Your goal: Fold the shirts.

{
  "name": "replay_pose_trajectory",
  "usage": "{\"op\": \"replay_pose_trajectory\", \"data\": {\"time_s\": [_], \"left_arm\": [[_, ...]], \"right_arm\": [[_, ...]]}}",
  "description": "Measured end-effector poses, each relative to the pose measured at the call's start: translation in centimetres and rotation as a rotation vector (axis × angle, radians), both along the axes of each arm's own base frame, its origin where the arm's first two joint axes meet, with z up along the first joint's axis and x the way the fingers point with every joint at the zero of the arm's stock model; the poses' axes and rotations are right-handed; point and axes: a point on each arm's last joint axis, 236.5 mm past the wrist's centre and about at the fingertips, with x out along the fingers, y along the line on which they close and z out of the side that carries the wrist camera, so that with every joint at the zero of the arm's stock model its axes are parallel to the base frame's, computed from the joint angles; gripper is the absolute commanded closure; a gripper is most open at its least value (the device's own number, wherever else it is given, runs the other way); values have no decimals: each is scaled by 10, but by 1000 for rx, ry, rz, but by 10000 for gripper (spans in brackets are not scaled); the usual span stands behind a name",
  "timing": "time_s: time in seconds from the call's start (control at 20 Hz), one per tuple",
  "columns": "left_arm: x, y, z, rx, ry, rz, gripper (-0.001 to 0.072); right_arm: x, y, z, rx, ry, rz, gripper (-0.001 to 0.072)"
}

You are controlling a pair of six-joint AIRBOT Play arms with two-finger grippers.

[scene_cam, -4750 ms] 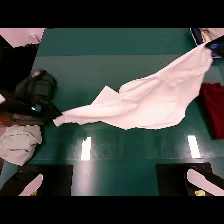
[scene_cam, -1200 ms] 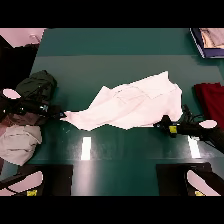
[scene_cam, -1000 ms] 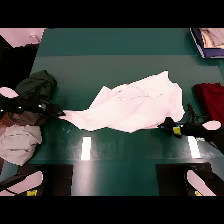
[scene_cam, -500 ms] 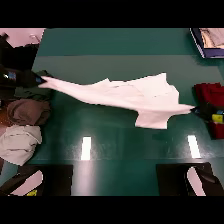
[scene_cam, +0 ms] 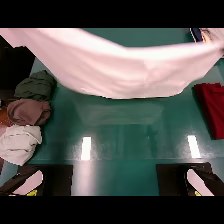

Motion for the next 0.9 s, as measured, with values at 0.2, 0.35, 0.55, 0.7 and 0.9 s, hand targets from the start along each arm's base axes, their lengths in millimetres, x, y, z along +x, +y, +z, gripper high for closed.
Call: {"op": "replay_pose_trajectory", "data": {"time_s": [0.2,0.35,0.55,0.7,0.9], "left_arm": [[-67,-14,89,54,-262,15,686],[-115,-22,121,87,-383,41,686],[-168,-33,143,98,-479,51,686],[-181,-33,138,106,-460,69,686],[-122,-3,60,100,-159,138,686]], "right_arm": [[-35,1,121,-96,-285,-27,692],[-76,-3,166,-156,-408,-88,693],[-119,-12,180,-225,-476,-203,693],[-137,-16,176,-267,-471,-262,694],[-113,-33,139,-257,-289,-247,694]]}}
